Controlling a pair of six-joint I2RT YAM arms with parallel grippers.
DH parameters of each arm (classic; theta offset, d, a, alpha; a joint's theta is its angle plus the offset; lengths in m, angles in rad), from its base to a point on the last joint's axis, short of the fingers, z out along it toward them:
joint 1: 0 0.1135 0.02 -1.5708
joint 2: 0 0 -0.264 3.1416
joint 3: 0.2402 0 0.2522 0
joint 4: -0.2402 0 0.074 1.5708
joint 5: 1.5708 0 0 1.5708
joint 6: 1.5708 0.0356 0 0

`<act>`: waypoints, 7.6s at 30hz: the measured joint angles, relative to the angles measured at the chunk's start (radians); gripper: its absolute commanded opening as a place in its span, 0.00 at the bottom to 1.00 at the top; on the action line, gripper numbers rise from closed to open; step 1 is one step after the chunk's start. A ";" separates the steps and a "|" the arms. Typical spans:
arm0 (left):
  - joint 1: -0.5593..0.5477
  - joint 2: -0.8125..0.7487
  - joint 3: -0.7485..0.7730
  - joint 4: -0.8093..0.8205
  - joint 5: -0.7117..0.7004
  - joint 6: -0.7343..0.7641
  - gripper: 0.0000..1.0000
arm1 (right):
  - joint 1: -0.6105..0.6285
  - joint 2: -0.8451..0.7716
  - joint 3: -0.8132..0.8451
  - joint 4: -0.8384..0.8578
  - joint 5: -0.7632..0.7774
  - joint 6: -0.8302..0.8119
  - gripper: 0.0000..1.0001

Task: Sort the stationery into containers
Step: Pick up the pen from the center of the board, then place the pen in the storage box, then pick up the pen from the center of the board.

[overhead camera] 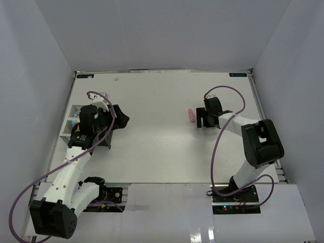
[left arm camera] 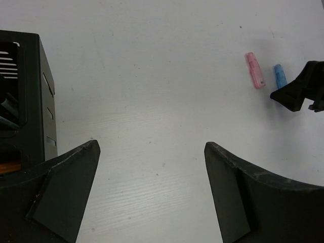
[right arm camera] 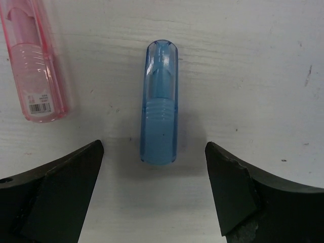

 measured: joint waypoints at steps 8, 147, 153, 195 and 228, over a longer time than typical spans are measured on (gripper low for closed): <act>0.000 0.002 0.000 0.006 0.035 0.000 0.94 | -0.021 0.059 0.044 0.001 -0.034 -0.006 0.73; 0.045 -0.023 0.054 -0.031 -0.243 -0.023 0.98 | 0.229 -0.378 -0.220 0.152 0.002 0.010 0.98; 0.036 -0.018 0.049 0.026 0.082 -0.042 0.98 | 0.179 -0.154 -0.028 0.096 -0.002 -0.009 0.90; -0.025 -0.082 -0.037 0.058 0.340 -0.159 0.98 | 0.140 0.211 0.213 0.040 -0.032 0.015 0.29; -0.698 0.391 0.228 0.275 -0.156 -0.445 0.85 | 0.467 -0.728 -0.370 0.467 -0.298 -0.034 0.33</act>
